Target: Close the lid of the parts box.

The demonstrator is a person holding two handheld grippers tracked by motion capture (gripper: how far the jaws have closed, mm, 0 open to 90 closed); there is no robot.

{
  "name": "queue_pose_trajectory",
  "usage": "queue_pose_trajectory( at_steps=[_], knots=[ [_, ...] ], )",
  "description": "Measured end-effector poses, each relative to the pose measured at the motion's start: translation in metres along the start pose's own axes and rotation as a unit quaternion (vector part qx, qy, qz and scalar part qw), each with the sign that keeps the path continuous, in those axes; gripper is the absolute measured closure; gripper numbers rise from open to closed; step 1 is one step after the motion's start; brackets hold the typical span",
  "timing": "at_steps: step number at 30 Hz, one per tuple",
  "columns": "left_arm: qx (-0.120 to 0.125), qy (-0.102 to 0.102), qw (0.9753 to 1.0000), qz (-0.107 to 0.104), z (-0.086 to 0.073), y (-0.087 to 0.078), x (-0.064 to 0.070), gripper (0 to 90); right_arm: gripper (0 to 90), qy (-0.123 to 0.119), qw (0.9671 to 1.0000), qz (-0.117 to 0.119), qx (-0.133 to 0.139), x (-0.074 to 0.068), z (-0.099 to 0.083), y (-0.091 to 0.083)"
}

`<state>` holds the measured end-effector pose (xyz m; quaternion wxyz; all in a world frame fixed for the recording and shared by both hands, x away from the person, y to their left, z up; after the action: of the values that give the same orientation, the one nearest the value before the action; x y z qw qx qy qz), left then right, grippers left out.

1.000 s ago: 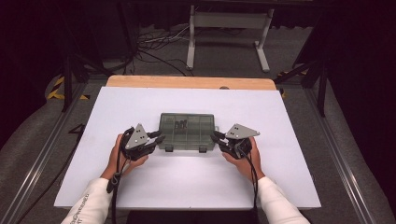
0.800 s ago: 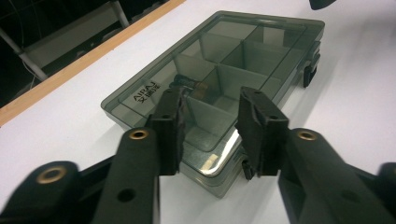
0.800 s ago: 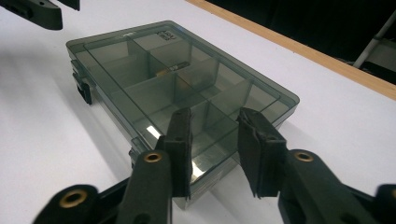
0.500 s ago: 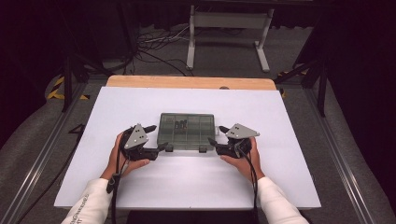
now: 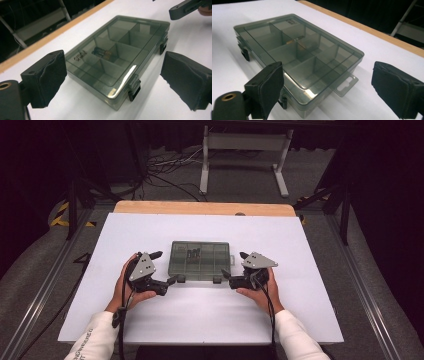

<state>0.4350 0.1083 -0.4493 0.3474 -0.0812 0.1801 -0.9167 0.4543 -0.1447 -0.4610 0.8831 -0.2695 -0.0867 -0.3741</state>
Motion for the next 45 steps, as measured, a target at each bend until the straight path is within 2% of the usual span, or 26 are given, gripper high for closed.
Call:
queue_pose_trajectory(
  at_steps=[4,6,9,11,19,23,32,45],
  knots=[
    [-0.002,0.013,0.9999,-0.001,0.001,-0.004,0.003,6.0,11.1,-0.012,0.9999,-0.001,0.004,-0.002,0.004,-0.003],
    [-0.003,0.021,0.9997,0.007,0.002,-0.005,0.004,6.2,10.6,-0.015,0.9999,0.000,0.006,-0.003,0.005,-0.005],
    [0.003,0.019,0.9998,-0.001,0.004,-0.007,0.006,6.2,10.0,-0.021,0.9998,-0.006,0.003,-0.002,0.005,-0.007],
    [0.001,0.028,0.9996,0.000,0.004,-0.008,0.008,5.7,9.6,-0.028,0.9996,-0.007,0.002,-0.003,0.006,-0.008],
    [0.003,0.034,0.9994,-0.002,0.004,-0.017,0.012,5.8,10.7,-0.057,0.9981,-0.020,-0.011,-0.008,0.010,-0.016],
    [0.006,0.040,0.9992,0.001,0.003,-0.021,0.013,5.8,10.9,-0.060,0.9980,-0.021,-0.009,-0.009,0.010,-0.019],
    [0.006,0.038,0.9993,0.003,-0.001,-0.031,0.013,5.5,10.8,-0.062,0.9976,-0.028,-0.008,-0.007,0.005,-0.029],
    [-0.009,0.048,0.9988,0.006,-0.012,-0.037,0.014,5.3,11.5,-0.067,0.9968,-0.039,-0.019,-0.006,-0.006,-0.042]
  ],
)
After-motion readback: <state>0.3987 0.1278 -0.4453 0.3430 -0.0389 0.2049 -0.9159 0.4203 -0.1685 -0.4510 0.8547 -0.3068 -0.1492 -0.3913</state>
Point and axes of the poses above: each handheld gripper's, and its own axes: y roughly forward along the jaws, z roughly out of its top, x roughly to its right, the point moved 8 cm from there along y, roughly forward along the jaws, and after that the axes turned 14 degrees about -y, right-handed, at the moved point
